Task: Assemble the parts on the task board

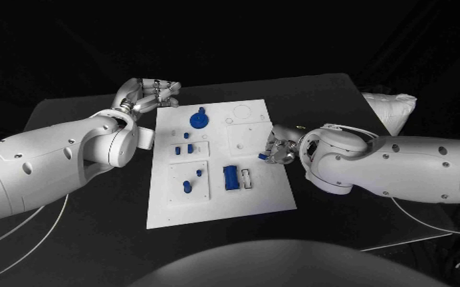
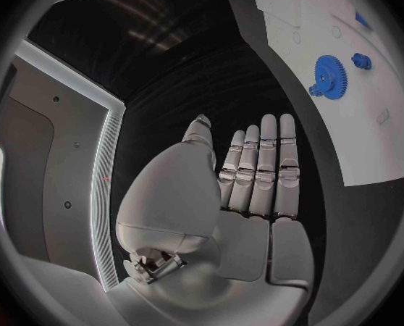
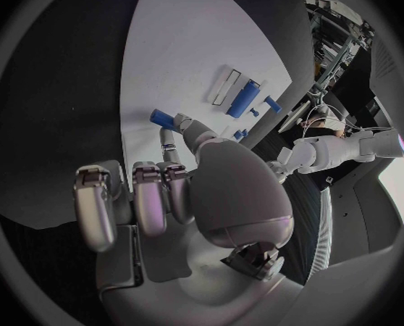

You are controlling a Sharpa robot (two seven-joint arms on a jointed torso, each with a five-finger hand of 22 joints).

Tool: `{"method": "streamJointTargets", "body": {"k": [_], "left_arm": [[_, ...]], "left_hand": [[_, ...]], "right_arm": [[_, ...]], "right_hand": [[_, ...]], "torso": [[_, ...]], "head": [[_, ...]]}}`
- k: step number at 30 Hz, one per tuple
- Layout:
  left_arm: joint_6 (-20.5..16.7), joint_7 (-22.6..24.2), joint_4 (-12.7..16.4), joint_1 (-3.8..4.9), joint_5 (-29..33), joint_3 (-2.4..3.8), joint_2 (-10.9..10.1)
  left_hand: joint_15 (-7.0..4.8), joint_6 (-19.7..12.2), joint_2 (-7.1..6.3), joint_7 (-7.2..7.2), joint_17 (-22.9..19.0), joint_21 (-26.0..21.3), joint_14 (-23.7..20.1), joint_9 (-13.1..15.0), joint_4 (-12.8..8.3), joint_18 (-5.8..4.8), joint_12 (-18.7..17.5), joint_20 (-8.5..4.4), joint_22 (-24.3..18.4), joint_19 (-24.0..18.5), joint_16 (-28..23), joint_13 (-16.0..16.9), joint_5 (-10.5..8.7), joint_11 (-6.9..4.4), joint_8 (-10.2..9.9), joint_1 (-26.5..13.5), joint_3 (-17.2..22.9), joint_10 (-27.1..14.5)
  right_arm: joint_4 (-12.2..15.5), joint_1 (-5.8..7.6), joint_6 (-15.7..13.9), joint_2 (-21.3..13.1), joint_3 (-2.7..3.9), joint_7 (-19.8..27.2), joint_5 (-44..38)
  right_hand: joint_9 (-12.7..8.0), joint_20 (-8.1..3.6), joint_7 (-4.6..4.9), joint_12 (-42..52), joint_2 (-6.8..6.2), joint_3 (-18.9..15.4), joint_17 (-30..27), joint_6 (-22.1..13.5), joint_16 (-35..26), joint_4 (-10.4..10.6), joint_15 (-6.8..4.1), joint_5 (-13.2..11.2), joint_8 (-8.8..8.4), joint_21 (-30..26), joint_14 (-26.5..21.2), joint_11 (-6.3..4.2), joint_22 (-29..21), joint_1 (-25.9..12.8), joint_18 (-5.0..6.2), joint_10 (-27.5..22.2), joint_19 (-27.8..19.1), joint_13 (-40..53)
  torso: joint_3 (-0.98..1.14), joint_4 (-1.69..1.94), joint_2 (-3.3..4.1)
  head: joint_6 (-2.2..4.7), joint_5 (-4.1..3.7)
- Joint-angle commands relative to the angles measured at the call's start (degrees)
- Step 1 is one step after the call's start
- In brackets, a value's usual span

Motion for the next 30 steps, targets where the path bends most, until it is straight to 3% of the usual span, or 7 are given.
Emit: {"method": "streamJointTargets", "body": {"k": [1,10,14,21,30], "left_arm": [[0.6,0.3,0.1,0.03,-0.2,0.05,0.1],[0.7,0.3,0.1,0.03,-0.2,0.05,0.2],[0.7,0.3,0.1,0.03,-0.2,0.05,0.2],[0.7,0.3,0.0,0.03,-0.2,0.05,0.3],[0.6,0.2,-0.1,0.03,-0.2,0.05,0.4]], "left_hand": [[0.06,-0.5,0.37,-0.05,0.0,-0.2,-0.4,0.1,-0.1,0.64,0.3,-0.07,-0.1,0.3,0.4,0.1,0.2,0.05,0.2,0.0,-0.3,-0.5],[0.06,-0.5,0.37,-0.05,0.0,-0.2,-0.4,0.1,-0.1,0.64,0.3,-0.07,-0.1,0.3,0.4,0.1,0.2,0.05,0.2,0.0,-0.3,-0.5],[0.06,-0.5,0.37,-0.05,0.0,-0.2,-0.4,0.1,-0.1,0.64,0.3,-0.07,-0.1,0.3,0.4,0.1,0.2,0.05,0.2,0.0,-0.3,-0.5],[0.06,-0.5,0.37,-0.05,0.0,-0.2,-0.4,0.1,-0.1,0.64,0.3,-0.07,-0.1,0.3,0.4,0.1,0.2,0.05,0.2,0.0,-0.3,-0.5],[0.06,-0.5,0.37,-0.05,0.0,-0.2,-0.4,0.1,-0.1,0.64,0.3,-0.07,-0.1,0.3,0.4,0.1,0.2,0.05,0.2,0.0,-0.3,-0.5]], "right_arm": [[-0.5,0.0,0.9,0.3,-0.02,0.8,1.8],[0.2,0.13,-0.8,-0.4,-0.01,1.0,6.7],[1.1,1.06,-1.4,-0.9,0.0,1.3,11.1],[1.7,2.97,0.1,-1.5,0.02,1.7,24.4],[-0.2,3.54,3.2,-1.0,0.01,0.8,42.4]], "right_hand": [[-0.1,0.06,-0.47,0.2,-0.36,0.0,15.1,0.9,0.2,-0.1,-0.33,-0.4,-0.29,0.3,6.0,-0.2,15.1,-0.4,-0.38,6.0,5.9,15.1],[-0.2,0.03,-0.44,0.2,-0.37,0.0,15.1,0.9,0.2,-0.1,-0.36,-0.6,-0.48,0.3,6.0,-0.19,15.1,-0.4,-0.38,6.0,5.9,15.1],[-0.3,0.01,-0.45,0.2,-0.42,0.0,15.1,0.9,0.2,-0.1,-0.37,-0.7,-0.54,0.3,6.0,-0.19,15.1,-0.4,-0.38,6.0,5.9,15.1],[-0.4,-0.02,-0.42,0.2,-0.6,-0.1,15.1,1.0,0.2,-0.1,-0.4,-0.9,-0.73,0.3,6.0,-0.18,15.1,-0.5,-0.38,6.0,5.9,15.1],[-0.4,-0.03,-0.42,0.2,-0.6,-0.1,15.1,1.0,0.2,-0.1,-0.4,-0.9,-0.77,0.3,6.0,-0.18,15.1,-0.5,-0.38,6.0,5.9,15.1]], "torso": [[0.06,-0.06,0.09],[0.04,-0.05,0.03],[0.04,-0.01,0.01],[-0.02,0.07,0.0],[0.0,0.0,-0.01]], "head": [[0.0,0.16],[0.0,0.17],[0.0,0.27],[0.0,0.13],[0.0,0.26]]}}
